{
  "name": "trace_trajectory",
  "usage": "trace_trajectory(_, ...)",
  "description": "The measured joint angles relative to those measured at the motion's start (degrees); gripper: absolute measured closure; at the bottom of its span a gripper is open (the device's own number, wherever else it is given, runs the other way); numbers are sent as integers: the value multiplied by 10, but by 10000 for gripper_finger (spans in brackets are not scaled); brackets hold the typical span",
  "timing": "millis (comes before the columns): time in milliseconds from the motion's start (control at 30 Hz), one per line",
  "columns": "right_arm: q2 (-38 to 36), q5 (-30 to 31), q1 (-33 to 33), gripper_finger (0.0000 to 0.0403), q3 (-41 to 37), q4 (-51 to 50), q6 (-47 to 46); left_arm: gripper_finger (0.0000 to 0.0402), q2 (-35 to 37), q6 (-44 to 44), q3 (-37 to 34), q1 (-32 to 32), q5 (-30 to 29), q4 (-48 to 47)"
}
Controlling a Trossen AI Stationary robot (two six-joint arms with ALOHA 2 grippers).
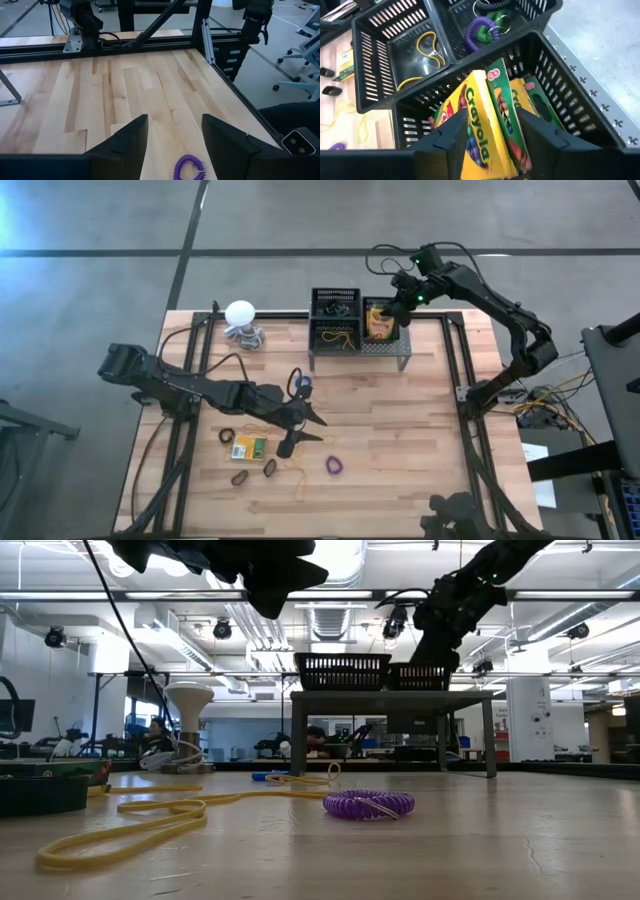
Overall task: Pick & Place Office Desk Supplies
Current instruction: Put the top yellow crayon box into the right black bin, then put the purple spring keychain into the top left black bin
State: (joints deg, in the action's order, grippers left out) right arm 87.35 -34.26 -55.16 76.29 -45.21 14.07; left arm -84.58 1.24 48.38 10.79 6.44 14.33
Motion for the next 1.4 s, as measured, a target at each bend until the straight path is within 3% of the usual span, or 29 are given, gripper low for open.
trace_trajectory(167, 0, 0, 6, 231, 1, 8, 8, 213, 0, 0, 0, 0, 0, 0)
trace_trajectory(333, 0, 1, 16, 246, 0, 11, 14, 213, 0, 0, 0, 0, 0, 0)
trace_trajectory(467, 0, 55, 20, 261, 0, 21, 14, 213, 0, 0, 0, 0, -4, 0)
trace_trajectory(567, 0, 60, 20, 265, 0, 41, 16, 213, 0, -2, 0, 0, -4, 0)
trace_trajectory(900, -22, 77, 39, 244, 0, 95, 6, 213, 0, -8, 0, 0, -4, 0)
trace_trajectory(1133, -106, 258, 216, 264, -7, 94, 10, 213, 3, 22, 2, 0, -22, -23)
trace_trajectory(1400, -149, 383, 493, 283, -31, 97, -85, 213, 88, 137, 11, 10, -96, -285)
